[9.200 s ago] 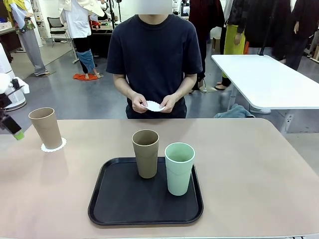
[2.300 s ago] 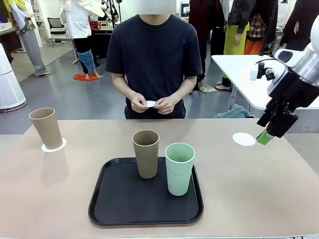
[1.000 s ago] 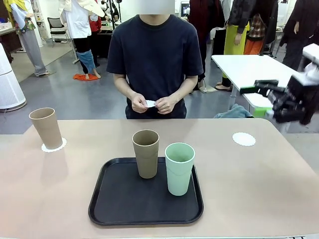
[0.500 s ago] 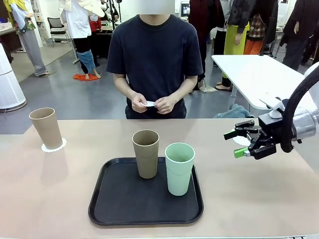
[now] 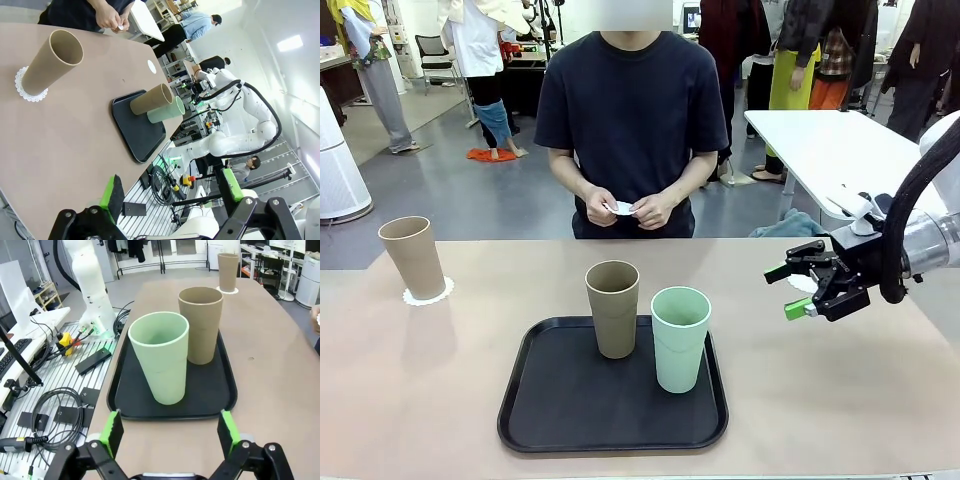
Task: Place coasters on the table and set cups on them.
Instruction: Take one Reusable plastic cup from the Flat Tray and place it on a coaster set by the human.
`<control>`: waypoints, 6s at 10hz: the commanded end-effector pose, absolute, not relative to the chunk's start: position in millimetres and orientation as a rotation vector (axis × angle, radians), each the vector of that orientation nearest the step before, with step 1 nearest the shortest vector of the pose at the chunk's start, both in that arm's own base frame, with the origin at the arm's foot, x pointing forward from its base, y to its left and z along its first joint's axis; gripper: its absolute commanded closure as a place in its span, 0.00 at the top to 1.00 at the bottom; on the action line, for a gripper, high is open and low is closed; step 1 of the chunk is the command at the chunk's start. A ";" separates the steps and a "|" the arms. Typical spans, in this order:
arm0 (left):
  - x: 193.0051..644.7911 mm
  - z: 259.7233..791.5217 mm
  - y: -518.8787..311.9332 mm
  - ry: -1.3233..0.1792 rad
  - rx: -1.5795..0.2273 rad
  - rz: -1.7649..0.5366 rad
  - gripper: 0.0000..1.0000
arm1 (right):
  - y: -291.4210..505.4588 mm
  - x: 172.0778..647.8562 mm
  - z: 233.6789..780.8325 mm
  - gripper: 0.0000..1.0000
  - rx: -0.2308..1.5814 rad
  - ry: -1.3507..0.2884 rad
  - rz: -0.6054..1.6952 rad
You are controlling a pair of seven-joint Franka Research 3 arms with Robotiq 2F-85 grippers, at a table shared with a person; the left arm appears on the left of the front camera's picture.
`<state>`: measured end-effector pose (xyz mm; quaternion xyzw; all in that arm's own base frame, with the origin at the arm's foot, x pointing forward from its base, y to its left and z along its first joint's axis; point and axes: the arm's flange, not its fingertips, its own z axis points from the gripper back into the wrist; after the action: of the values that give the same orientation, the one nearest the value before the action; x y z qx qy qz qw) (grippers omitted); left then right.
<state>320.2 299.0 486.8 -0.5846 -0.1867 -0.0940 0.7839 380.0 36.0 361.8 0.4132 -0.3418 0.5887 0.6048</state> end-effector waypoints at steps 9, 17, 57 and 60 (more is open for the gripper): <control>319.6 489.0 300.2 -0.403 -1.257 -0.190 1.00 | 111.5 388.3 319.8 1.00 0.827 -0.824 1.545; 319.6 489.0 300.2 -0.403 -1.257 -0.190 1.00 | 132.5 377.9 302.2 1.00 0.955 -0.731 1.548; 319.6 489.0 300.2 -0.403 -1.257 -0.190 1.00 | 213.4 401.3 247.5 0.00 1.232 -0.757 1.601; 319.6 489.0 300.2 -0.403 -1.257 -0.190 1.00 | 185.8 394.2 281.2 0.75 1.187 -0.824 1.544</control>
<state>320.2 299.0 486.8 -0.5846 -0.1867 -0.0939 0.7840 402.3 198.1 261.9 0.4946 -0.3055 0.6544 0.4836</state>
